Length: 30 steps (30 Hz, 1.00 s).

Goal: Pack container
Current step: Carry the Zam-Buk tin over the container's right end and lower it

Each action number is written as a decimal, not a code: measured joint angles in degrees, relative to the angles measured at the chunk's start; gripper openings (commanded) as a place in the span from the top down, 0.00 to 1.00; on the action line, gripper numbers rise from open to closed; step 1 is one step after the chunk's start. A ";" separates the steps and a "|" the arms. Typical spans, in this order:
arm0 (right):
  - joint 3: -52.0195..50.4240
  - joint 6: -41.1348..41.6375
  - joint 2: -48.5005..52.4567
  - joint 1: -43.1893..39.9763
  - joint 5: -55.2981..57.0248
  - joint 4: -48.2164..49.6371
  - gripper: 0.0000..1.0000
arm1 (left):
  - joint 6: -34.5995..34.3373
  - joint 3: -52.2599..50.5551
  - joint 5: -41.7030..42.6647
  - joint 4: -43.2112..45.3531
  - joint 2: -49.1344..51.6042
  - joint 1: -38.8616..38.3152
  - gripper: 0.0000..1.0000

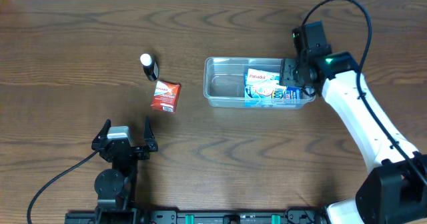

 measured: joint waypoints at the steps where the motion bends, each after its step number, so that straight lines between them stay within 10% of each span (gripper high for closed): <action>1: -0.39 -0.02 0.07 0.00 0.17 0.13 0.35 | 0.00 0.00 0.00 0.02 0.00 0.00 0.02; 30: -4.68 -6.05 0.07 0.00 4.68 5.64 0.25 | 0.00 0.02 0.00 0.02 0.00 0.00 0.02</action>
